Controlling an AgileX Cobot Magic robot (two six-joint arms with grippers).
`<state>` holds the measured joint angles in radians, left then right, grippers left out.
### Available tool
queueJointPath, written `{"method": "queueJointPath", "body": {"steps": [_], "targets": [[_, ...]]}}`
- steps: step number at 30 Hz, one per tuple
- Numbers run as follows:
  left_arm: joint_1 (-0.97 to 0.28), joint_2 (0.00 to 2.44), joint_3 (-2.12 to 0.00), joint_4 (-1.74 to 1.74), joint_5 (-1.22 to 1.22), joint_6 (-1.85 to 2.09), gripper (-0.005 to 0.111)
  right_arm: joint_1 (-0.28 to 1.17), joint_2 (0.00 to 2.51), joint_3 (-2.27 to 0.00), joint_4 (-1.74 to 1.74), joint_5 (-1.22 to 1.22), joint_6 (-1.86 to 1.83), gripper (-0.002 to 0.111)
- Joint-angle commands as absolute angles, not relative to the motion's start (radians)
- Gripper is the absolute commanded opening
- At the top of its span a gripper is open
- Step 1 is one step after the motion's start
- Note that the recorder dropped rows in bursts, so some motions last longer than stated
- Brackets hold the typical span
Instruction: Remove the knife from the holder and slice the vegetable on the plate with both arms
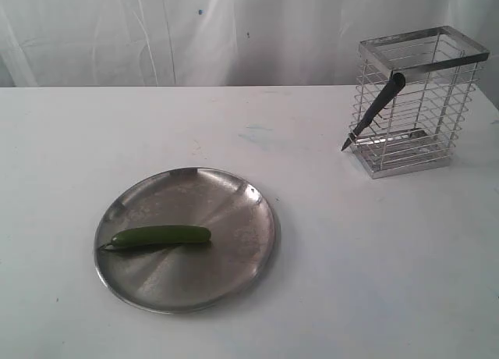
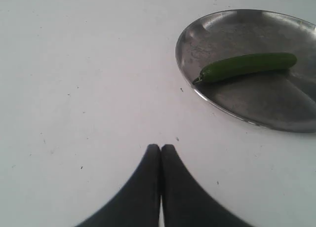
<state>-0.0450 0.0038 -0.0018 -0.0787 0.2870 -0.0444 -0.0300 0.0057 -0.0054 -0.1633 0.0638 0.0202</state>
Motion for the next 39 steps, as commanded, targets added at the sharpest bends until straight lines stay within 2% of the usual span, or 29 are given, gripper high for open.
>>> {"method": "queueJointPath", "body": {"steps": [1, 8, 10, 13, 17, 20, 24, 27, 30, 34, 39], "targets": [[-0.042, 0.000, 0.000, -0.080, 0.284, -0.047, 0.000, -0.037, 0.000, 0.000, -0.176, -0.162, 0.000, 0.000], [-0.042, 0.000, 0.000, -0.080, 0.284, -0.047, 0.000, -0.037, 0.000, 0.000, -0.125, -0.627, 0.000, 0.000], [-0.042, 0.000, 0.000, -0.080, 0.284, -0.047, 0.000, -0.037, 0.000, -0.009, -0.008, -0.665, -0.019, 0.000], [-0.042, 0.000, 0.000, -0.080, 0.284, -0.047, 0.000, -0.037, 0.056, -0.122, 0.489, -0.706, -0.332, 0.000], [-0.042, 0.000, 0.000, -0.080, 0.284, -0.047, 0.000, -0.037, 0.254, -0.332, 0.361, -0.774, -0.354, 0.000], [-0.042, 0.000, 0.000, -0.080, 0.284, -0.047, 0.000, -0.037, 0.408, -0.482, 0.320, -0.558, -0.359, 0.000], [-0.042, 0.000, 0.000, -0.080, 0.284, -0.047, 0.000, -0.037, 0.702, -0.484, 0.411, -0.210, -0.577, 0.000], [-0.042, 0.000, 0.000, -0.080, 0.284, -0.047, 0.000, -0.037, 0.915, -0.511, 0.415, 0.190, -0.429, 0.000], [-0.042, 0.000, 0.000, -0.080, 0.284, -0.047, 0.000, -0.037, 1.068, -0.534, 0.415, 0.454, -0.321, 0.000], [-0.042, 0.000, 0.000, -0.080, 0.284, -0.047, 0.000, -0.037, 1.225, -0.564, 0.394, 0.666, -0.321, 0.000], [-0.042, 0.000, 0.000, -0.080, 0.284, -0.047, 0.000, -0.037, 1.298, -0.580, 0.386, 0.703, -0.321, 0.000]]}}
